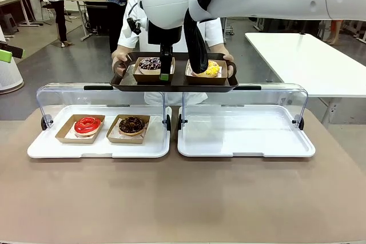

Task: Provide the desired donut to the person.
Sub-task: Place the picked Paper togo box onto the Handle tray extended by the person.

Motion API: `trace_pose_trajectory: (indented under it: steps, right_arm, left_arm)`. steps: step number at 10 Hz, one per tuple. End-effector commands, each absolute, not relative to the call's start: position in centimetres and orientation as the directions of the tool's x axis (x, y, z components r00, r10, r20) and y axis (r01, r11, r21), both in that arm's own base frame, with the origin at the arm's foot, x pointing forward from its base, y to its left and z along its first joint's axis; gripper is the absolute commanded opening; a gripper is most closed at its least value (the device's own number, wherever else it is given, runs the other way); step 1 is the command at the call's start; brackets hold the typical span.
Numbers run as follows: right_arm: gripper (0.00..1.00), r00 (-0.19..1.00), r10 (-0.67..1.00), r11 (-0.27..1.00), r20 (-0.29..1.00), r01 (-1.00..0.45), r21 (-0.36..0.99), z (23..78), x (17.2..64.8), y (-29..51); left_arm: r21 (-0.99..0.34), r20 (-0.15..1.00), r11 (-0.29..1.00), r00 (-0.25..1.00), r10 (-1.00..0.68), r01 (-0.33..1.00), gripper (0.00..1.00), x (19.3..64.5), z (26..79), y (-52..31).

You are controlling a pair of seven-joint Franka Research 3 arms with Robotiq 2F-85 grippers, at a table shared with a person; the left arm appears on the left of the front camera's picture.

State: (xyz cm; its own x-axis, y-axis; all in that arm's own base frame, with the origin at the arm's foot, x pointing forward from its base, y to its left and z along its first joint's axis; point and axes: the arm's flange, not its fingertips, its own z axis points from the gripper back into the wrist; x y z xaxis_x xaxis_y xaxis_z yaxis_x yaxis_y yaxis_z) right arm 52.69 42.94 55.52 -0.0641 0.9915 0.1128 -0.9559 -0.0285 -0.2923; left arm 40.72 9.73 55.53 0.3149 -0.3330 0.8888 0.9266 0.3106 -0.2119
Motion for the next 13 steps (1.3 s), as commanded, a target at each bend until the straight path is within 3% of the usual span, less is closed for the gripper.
trace_pose_trajectory:
  steps: [1, 4, 8, 13]
  right_arm:
    - [1.00, -0.101, 0.988, -0.071, 0.117, -0.970, -0.232, 56.9, 50.9, 41.8]
    - [1.00, -0.119, 0.985, -0.089, 0.123, -0.969, -0.229, 60.8, 46.5, 34.9]
    - [1.00, -0.067, 0.997, -0.054, 0.050, -0.973, -0.224, 60.9, 42.5, 23.7]
    - [1.00, 0.104, 0.980, 0.136, 0.170, -0.972, -0.190, 58.5, 40.3, 11.2]
  left_arm:
    - [-0.216, 0.892, 0.309, 0.316, -0.323, 0.926, 1.00, 40.6, 55.7, 9.7]
    - [-0.216, 0.892, 0.309, 0.316, -0.323, 0.926, 1.00, 40.6, 55.7, 9.7]
    - [-0.216, 0.892, 0.309, 0.316, -0.323, 0.926, 1.00, 40.6, 55.7, 9.7]
    - [-0.216, 0.892, 0.309, 0.316, -0.323, 0.926, 1.00, 40.6, 55.7, 9.7]
